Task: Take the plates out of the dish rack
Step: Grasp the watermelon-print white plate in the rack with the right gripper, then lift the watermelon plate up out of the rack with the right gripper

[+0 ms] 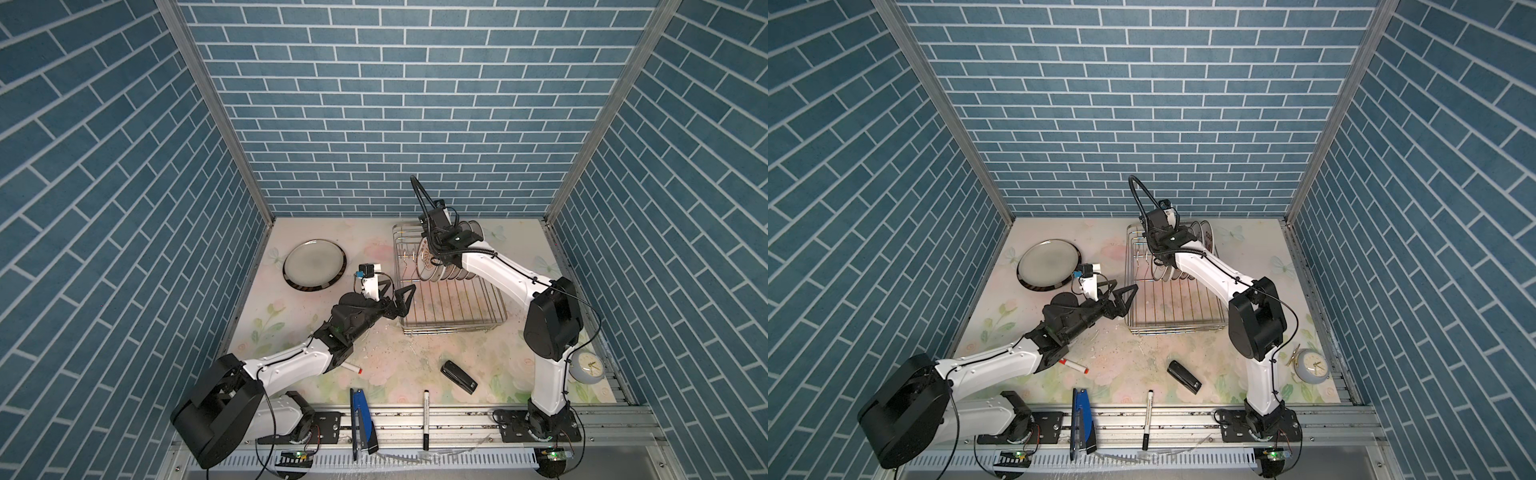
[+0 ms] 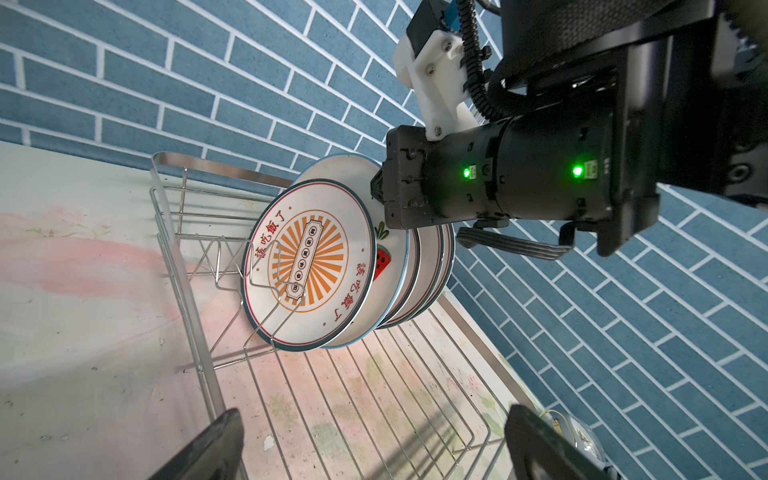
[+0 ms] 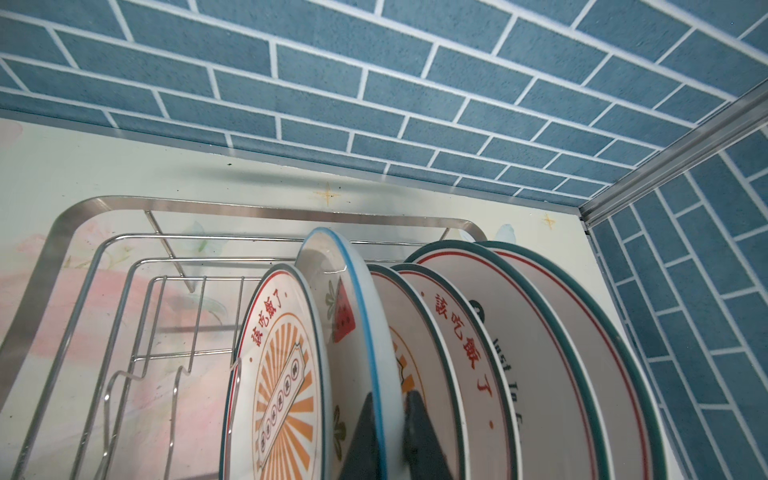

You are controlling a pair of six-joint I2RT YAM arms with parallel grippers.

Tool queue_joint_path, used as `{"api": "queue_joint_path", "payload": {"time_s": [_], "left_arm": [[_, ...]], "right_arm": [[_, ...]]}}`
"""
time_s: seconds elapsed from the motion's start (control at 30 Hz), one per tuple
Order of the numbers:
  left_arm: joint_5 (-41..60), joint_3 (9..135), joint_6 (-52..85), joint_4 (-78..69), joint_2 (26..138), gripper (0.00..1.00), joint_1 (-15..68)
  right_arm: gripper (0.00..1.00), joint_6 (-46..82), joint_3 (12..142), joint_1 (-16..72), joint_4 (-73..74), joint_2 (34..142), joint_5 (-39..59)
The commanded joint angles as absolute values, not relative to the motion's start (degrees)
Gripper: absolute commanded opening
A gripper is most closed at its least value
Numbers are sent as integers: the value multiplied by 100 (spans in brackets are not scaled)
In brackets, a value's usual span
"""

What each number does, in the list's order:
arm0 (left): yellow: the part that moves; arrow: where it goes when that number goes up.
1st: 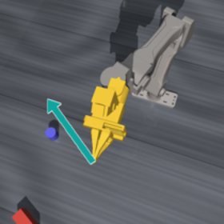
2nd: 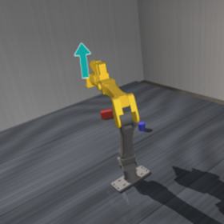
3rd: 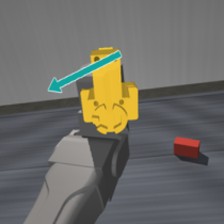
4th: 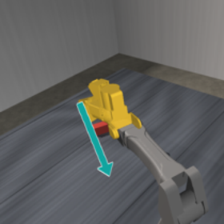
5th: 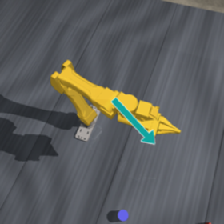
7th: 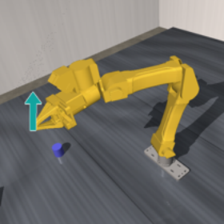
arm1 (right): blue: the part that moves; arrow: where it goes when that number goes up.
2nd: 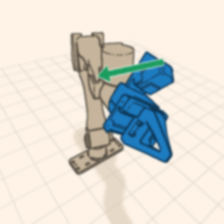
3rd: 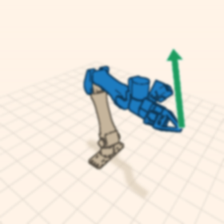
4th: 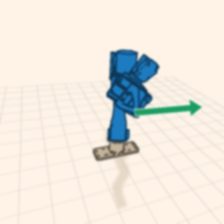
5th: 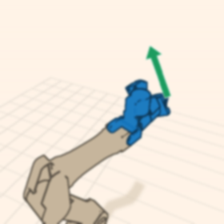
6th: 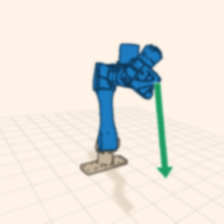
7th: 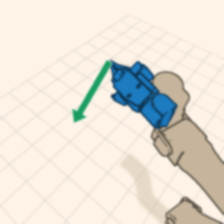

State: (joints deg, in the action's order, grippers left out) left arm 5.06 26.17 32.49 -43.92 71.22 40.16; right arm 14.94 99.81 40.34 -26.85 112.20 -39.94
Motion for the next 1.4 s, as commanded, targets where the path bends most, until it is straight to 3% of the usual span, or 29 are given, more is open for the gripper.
{"api": "queue_joint_path", "payload": {"time_s": [0.0, 0.87, 1.37], "left_arm": [[383, 2524, 3171, -4395, 7014, 100, 4043], [536, 2522, 3265, -4638, 7152, 100, 4044], [782, 2498, 3330, -4914, 7199, 100, 4047]], "right_arm": [[0, 1130, 10233, 4135, -2287, 10967, -4491], [0, 330, 9449, 4233, -1558, 9850, -4860], [0, 294, 8314, 4320, -971, 8561, -4663]]}}
